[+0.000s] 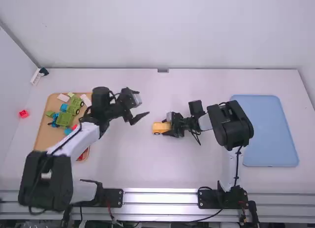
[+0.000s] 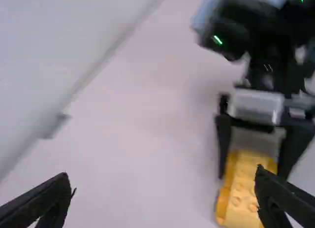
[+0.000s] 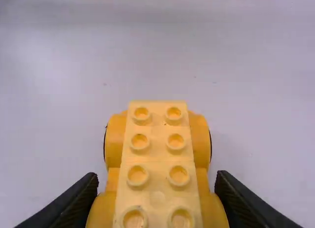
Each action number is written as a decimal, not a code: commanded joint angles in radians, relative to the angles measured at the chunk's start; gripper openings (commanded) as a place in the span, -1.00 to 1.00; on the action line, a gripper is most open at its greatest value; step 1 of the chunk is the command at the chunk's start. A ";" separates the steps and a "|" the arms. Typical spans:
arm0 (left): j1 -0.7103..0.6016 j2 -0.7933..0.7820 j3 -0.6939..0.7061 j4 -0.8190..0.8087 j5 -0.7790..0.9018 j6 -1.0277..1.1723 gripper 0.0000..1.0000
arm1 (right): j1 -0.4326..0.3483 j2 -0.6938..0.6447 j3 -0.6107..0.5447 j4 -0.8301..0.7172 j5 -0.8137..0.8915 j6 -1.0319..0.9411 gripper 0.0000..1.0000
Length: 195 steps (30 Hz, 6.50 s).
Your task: Assemble lego blocks to make yellow taxi
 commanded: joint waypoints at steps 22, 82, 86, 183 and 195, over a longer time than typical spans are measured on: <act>0.163 -0.337 0.003 -0.299 -0.900 -0.715 0.98 | -0.025 -0.331 0.351 -0.861 0.452 -0.166 0.98; 0.779 -0.185 0.327 -0.889 -0.789 -1.008 0.98 | 0.282 -0.430 0.624 -0.655 0.342 0.268 0.98; 0.651 -0.099 0.396 -0.893 -0.789 -0.985 0.98 | 0.282 -0.430 0.623 -0.657 0.343 0.267 0.98; 1.025 0.326 0.192 -0.782 -0.750 0.056 -0.04 | 0.214 -0.430 0.625 -0.637 0.549 0.280 0.97; 1.023 0.326 0.192 -0.790 -0.751 0.053 -0.08 | 0.209 -0.430 0.638 -0.732 0.409 0.227 0.98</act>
